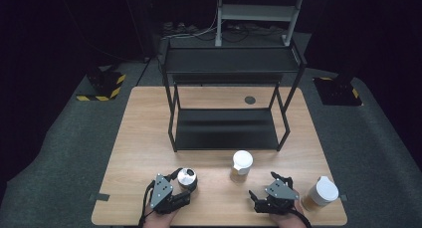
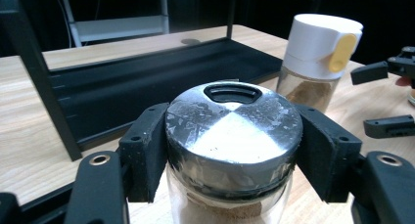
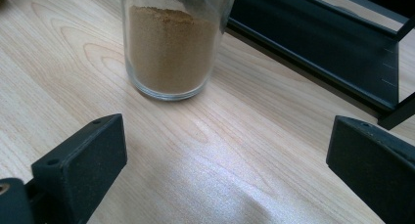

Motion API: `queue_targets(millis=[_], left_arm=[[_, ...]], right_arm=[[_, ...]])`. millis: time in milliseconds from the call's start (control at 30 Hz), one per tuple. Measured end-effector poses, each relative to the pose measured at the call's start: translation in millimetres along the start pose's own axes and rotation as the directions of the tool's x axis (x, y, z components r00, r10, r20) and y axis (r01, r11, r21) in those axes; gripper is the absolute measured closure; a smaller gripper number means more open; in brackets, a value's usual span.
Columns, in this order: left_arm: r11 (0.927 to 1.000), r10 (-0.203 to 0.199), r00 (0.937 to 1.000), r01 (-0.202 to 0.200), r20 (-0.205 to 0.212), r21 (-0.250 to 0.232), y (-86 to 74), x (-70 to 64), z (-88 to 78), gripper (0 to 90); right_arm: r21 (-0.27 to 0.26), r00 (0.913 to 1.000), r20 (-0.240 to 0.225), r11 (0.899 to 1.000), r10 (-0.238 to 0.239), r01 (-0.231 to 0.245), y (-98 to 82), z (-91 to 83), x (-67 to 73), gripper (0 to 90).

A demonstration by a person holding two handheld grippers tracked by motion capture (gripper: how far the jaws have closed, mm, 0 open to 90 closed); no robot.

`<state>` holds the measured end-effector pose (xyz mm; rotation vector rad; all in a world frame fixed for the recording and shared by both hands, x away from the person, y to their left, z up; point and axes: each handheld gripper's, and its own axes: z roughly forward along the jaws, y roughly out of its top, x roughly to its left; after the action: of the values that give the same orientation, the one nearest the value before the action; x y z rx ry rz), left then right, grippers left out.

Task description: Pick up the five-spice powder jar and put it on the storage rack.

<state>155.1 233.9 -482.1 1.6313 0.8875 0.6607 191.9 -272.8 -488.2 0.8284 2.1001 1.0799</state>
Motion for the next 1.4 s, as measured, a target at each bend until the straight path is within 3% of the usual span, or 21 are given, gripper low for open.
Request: queue_targets(millis=[100, 533, 833, 1167, 1400], left_arm=[[0.9999, -0.011, 0.9999, 0.011, -0.007, -0.008, 1.4, 1.6, -0.8, 34.4], [0.9996, 0.018, 0.9988, -0.019, -0.045, -0.02, 20.5, 6.0, 1.9, 34.5], [0.9997, 0.007, 0.9983, -0.008, -0.058, -0.022, 30.7, 10.5, 6.3, 34.5], [0.9996, -0.005, 0.997, 0.002, -0.077, -0.029, 41.8, 14.8, 14.2, 34.5], [0.9999, 0.012, 0.9961, -0.012, -0.088, -0.009, 49.1, 16.3, 23.7, 34.5]], right_arm=[[0.0, 1.0, 0.001, 1.0, -0.006, 0.006, 0.1, 0.0, 0.7, 0.8], [-0.001, 1.0, -0.002, 1.0, 0.001, -0.001, -0.2, 0.0, -0.6, 0.8], [-0.004, 1.0, -0.005, 1.0, 0.007, -0.007, -0.9, -0.3, -1.6, 0.8], [-0.005, 0.9999, -0.005, 1.0, 0.009, -0.009, -1.0, -0.4, -2.0, 0.8], [-0.005, 0.9999, -0.007, 1.0, 0.013, -0.013, -1.1, -0.6, -2.5, 0.8]])
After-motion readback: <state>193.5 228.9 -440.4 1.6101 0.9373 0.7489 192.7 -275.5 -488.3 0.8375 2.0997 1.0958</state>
